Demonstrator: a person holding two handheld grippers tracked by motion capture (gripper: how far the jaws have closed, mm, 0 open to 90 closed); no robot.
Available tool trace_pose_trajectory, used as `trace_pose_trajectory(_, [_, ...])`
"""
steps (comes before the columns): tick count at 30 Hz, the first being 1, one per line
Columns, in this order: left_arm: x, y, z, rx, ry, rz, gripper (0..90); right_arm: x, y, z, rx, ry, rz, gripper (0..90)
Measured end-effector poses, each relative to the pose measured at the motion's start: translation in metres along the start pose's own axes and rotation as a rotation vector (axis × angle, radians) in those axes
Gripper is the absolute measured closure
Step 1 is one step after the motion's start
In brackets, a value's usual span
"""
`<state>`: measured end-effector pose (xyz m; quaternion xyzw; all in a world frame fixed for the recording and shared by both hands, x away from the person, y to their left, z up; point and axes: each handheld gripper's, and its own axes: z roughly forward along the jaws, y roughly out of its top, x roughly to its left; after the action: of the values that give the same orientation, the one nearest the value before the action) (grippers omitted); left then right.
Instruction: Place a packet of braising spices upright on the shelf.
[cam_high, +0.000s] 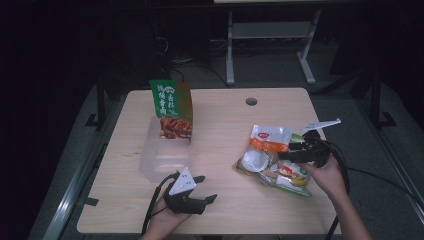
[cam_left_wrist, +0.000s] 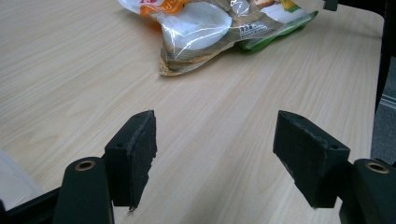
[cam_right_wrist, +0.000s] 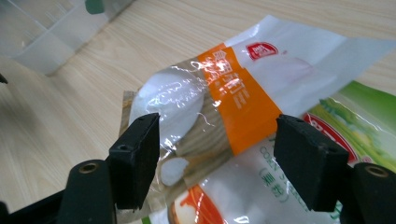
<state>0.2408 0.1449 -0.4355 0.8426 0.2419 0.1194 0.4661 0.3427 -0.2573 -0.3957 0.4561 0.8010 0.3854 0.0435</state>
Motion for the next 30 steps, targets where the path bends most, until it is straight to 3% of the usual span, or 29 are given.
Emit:
trace_pose_trajectory(6, [-0.001, 0.0, 0.001, 0.002, -0.002, -0.001, 30.0, -0.008, -0.004, 0.003, 0.009, -0.014, 0.01, 31.8])
trace_pose_trajectory(15, [-0.001, -0.001, 0.002, 0.007, -0.002, -0.002, 29.9, -0.021, -0.002, 0.021, 0.037, -0.003, 0.062, 37.2])
trace_pose_trajectory(25, [0.0, 0.0, 0.003, 0.014, -0.004, 0.002, 29.9, -0.025, 0.005, 0.034, 0.014, 0.01, 0.066, 50.1])
trace_pose_trajectory(30, [-0.001, 0.0, 0.004, 0.011, -0.006, 0.006, 29.9, -0.027, 0.007, 0.038, -0.01, 0.001, 0.064, 61.6])
